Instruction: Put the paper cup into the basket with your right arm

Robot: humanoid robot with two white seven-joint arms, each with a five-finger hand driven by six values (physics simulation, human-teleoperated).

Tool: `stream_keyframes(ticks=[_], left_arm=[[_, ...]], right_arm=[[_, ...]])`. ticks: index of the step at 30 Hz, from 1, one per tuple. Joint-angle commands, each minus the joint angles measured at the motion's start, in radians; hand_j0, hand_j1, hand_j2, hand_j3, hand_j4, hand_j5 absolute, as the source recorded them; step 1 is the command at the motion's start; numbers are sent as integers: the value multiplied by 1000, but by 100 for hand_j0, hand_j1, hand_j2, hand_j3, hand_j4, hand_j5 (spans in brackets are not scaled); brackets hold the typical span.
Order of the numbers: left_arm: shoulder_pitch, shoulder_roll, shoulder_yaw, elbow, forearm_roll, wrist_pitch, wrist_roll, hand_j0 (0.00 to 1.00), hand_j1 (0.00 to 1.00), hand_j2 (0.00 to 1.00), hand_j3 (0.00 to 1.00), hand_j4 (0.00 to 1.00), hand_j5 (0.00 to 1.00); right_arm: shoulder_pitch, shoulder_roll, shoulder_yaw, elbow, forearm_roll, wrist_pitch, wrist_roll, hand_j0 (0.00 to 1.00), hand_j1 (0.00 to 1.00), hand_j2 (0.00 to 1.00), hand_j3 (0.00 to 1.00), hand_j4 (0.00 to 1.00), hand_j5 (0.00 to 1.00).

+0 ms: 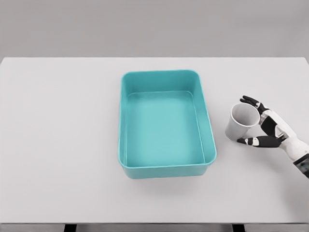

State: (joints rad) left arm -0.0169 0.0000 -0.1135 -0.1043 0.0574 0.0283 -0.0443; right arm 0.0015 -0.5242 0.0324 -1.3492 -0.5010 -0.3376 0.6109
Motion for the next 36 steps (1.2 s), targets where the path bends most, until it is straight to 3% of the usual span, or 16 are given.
stream_keyframes(ticks=[1, 25, 26, 28, 36], left_arm=[[0, 0, 0, 0, 1, -1, 0, 100, 100, 100, 100, 100, 100], [0, 0, 0, 0, -1, 1, 0, 100, 100, 100, 100, 100, 100], [0, 0, 0, 0, 1, -1, 0, 100, 100, 100, 100, 100, 100], [0, 0, 0, 0, 1, -1, -2, 100, 100, 100, 100, 100, 100], [0, 0, 0, 0, 1, -1, -2, 100, 100, 100, 100, 100, 100]], right_arm=[[0, 0, 4, -1, -5, 0, 0, 100, 100, 100, 100, 100, 100], [-41, 18, 35, 41, 2, 6, 0, 100, 100, 100, 100, 100, 100], [-41, 18, 38, 39, 7, 6, 0, 88, 88, 88, 88, 88, 88], [-41, 16, 38, 36, 7, 6, 0, 78, 78, 78, 78, 78, 78], [-40, -2, 37, 24, 9, 5, 0, 63, 63, 63, 63, 63, 63]])
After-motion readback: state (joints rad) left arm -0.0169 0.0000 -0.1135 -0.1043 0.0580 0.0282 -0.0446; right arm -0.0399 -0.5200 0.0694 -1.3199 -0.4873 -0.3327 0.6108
